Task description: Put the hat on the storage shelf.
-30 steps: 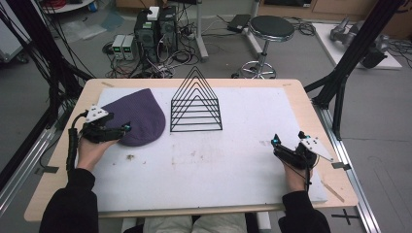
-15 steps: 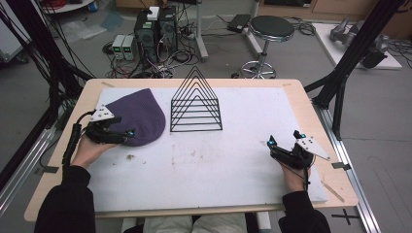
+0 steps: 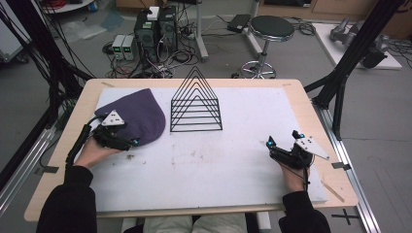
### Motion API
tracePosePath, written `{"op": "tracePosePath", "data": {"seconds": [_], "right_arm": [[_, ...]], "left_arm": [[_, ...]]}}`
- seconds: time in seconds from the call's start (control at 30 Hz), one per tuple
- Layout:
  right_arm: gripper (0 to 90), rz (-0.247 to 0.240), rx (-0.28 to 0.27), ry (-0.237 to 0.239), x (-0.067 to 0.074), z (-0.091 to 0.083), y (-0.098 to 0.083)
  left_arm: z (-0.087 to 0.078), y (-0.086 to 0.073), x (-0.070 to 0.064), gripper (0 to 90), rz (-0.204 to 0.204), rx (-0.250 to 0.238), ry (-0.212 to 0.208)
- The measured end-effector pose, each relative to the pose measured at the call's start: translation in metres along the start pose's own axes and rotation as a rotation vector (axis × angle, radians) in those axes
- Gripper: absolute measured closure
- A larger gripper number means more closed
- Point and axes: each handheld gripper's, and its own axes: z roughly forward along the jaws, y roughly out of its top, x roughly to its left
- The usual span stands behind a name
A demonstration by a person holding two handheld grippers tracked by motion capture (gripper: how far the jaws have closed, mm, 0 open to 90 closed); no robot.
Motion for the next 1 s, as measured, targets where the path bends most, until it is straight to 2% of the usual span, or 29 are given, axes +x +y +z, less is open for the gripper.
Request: {"op": "tracePosePath", "data": {"seconds": [0.07,0.27,0.33,0.43,0.63,0.7,0.77,0.87,1.0], "right_arm": [[5.1,0.001,0.000,0.000,0.000,0.000,0.000],[5.1,-0.004,-0.006,-0.002,-0.001,0.001,0.000],[5.1,-0.005,-0.005,-0.003,-0.001,0.001,0.000],[5.1,0.001,0.000,-0.001,0.000,0.000,0.000],[5.1,0.000,-0.003,-0.005,-0.001,0.000,0.000],[5.1,0.000,-0.003,-0.005,-0.001,0.000,0.000],[5.1,0.005,0.001,-0.004,-0.001,0.000,0.000],[5.1,0.005,-0.009,-0.007,-0.002,-0.001,0.001],[5.1,0.006,-0.007,-0.009,-0.002,-0.001,0.001]], "left_arm": [[0.002,0.000,-0.002,18.0,0.021,0.023,-0.004],[0.005,0.000,-0.006,17.7,0.040,0.028,-0.002],[0.006,0.000,-0.006,17.7,0.055,0.047,0.002],[0.008,-0.001,-0.007,17.7,0.050,0.069,-0.009],[0.012,-0.002,-0.011,17.5,0.096,0.087,0.009],[0.015,-0.004,-0.011,17.7,0.125,0.097,0.018],[0.015,-0.004,-0.011,17.4,0.126,0.093,0.017],[0.015,-0.004,-0.010,17.4,0.146,0.090,0.041],[0.017,-0.004,-0.009,17.1,0.172,0.080,0.052]]}}
